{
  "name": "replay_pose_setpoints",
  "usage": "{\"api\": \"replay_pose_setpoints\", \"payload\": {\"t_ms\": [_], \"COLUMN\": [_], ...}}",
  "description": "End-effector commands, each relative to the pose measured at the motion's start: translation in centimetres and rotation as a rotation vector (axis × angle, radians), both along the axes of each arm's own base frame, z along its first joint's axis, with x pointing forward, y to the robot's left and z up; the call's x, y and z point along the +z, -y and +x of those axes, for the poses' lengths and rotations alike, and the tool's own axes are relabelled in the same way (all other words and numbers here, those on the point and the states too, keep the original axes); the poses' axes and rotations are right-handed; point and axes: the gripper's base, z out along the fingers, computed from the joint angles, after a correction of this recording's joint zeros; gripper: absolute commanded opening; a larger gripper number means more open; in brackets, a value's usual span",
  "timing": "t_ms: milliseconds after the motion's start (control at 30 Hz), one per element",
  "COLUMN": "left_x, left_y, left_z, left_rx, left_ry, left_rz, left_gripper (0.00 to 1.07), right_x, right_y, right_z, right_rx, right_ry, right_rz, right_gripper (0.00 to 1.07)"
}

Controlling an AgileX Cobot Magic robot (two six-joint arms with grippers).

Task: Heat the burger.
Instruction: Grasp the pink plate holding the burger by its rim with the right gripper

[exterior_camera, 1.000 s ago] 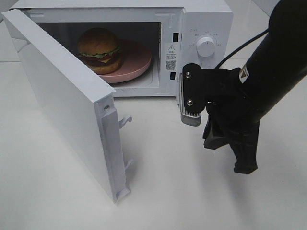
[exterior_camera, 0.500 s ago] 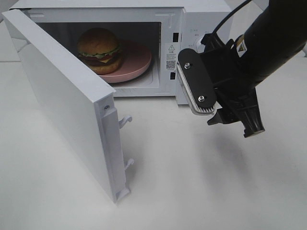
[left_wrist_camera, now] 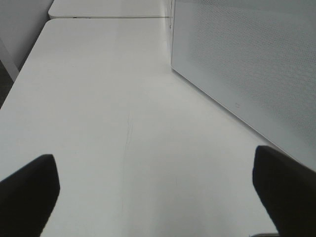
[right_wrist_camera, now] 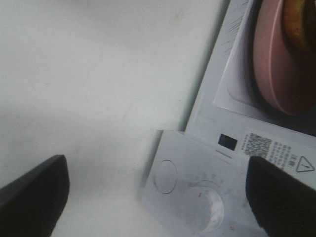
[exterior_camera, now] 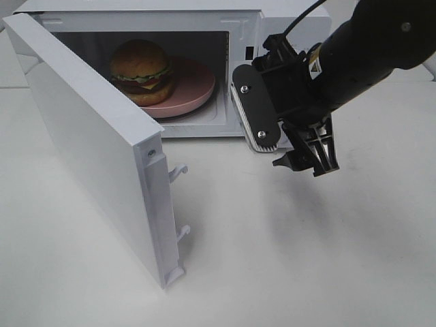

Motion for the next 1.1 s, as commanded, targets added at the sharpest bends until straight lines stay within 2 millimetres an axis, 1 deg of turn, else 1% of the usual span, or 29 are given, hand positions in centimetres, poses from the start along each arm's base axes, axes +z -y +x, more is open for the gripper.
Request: {"api": "replay_pose_setpoints", "payload": {"t_ms": [33, 67, 133, 200, 233, 333, 367, 433, 500, 533, 600, 633, 700, 733, 800, 833, 900, 1000, 1033, 1067, 1100], "left_x": [0.0, 0.0, 0.0, 0.0, 0.0, 0.0, 0.0, 0.0, 0.0, 0.0, 0.0, 0.0, 0.0, 0.0, 0.0, 0.0, 0.0, 0.0, 0.0, 0.0, 0.0], "left_y": [0.0, 0.0, 0.0, 0.0, 0.0, 0.0, 0.0, 0.0, 0.0, 0.0, 0.0, 0.0, 0.0, 0.0, 0.0, 0.0, 0.0, 0.0, 0.0, 0.0, 0.0], "left_z": [0.0, 0.0, 0.0, 0.0, 0.0, 0.0, 0.0, 0.0, 0.0, 0.0, 0.0, 0.0, 0.0, 0.0, 0.0, 0.0, 0.0, 0.0, 0.0, 0.0, 0.0], "left_rx": [0.001, 0.001, 0.001, 0.001, 0.001, 0.001, 0.001, 0.001, 0.001, 0.001, 0.001, 0.001, 0.001, 0.001, 0.001, 0.001, 0.001, 0.001, 0.001, 0.001, 0.001], "left_ry": [0.014, 0.014, 0.014, 0.014, 0.014, 0.014, 0.014, 0.014, 0.014, 0.014, 0.014, 0.014, 0.014, 0.014, 0.014, 0.014, 0.014, 0.014, 0.014, 0.014, 0.014], "left_rz": [-0.006, -0.006, -0.006, -0.006, -0.006, -0.006, -0.006, -0.006, -0.006, -0.006, -0.006, -0.006, -0.006, -0.006, -0.006, -0.006, -0.006, -0.006, -0.006, -0.006, -0.006], "left_gripper": [1.0, 1.0, 1.0, 1.0, 1.0, 1.0, 1.0, 1.0, 1.0, 1.0, 1.0, 1.0, 1.0, 1.0, 1.0, 1.0, 1.0, 1.0, 1.0, 1.0, 1.0], "right_x": [0.5, 0.5, 0.4, 0.4, 0.1, -0.1, -0.2, -0.3, -0.6, -0.6, -0.8, -0.8, -1.2, -1.2, -1.7, -1.7, -2.4, -2.9, -3.2, -4.0, -4.0], "right_y": [-1.1, -1.1, -2.8, -3.1, -3.8, -4.1, -4.5, -4.8, -6.0, -6.0, -6.9, -6.9, -7.8, -7.8, -8.5, -8.5, -9.2, -9.6, -9.7, -10.1, -10.1], "right_z": [1.0, 1.0, 1.8, 2.0, 2.6, 2.8, 3.5, 3.7, 4.3, 4.3, 4.7, 4.7, 5.3, 5.3, 6.2, 6.2, 7.0, 7.5, 7.7, 8.2, 8.2], "right_rx": [0.03, 0.03, 0.059, 0.063, 0.072, 0.073, 0.072, 0.071, 0.087, 0.087, 0.1, 0.1, 0.093, 0.093, 0.064, 0.064, 0.045, 0.037, 0.033, 0.023, 0.023], "right_ry": [0.045, 0.045, 0.072, 0.078, 0.08, 0.079, 0.085, 0.086, 0.093, 0.093, 0.1, 0.1, 0.096, 0.096, 0.101, 0.101, 0.099, 0.094, 0.09, 0.077, 0.077], "right_rz": [0.02, 0.02, 0.044, 0.049, 0.052, 0.051, 0.06, 0.064, 0.072, 0.072, 0.08, 0.08, 0.091, 0.091, 0.13, 0.13, 0.15, 0.154, 0.155, 0.155, 0.155], "right_gripper": [0.93, 0.93, 0.92, 0.92, 0.92, 0.92, 0.92, 0.92, 0.91, 0.91, 0.91, 0.91, 0.9, 0.9, 0.9, 0.9, 0.89, 0.89, 0.89, 0.89, 0.89]}}
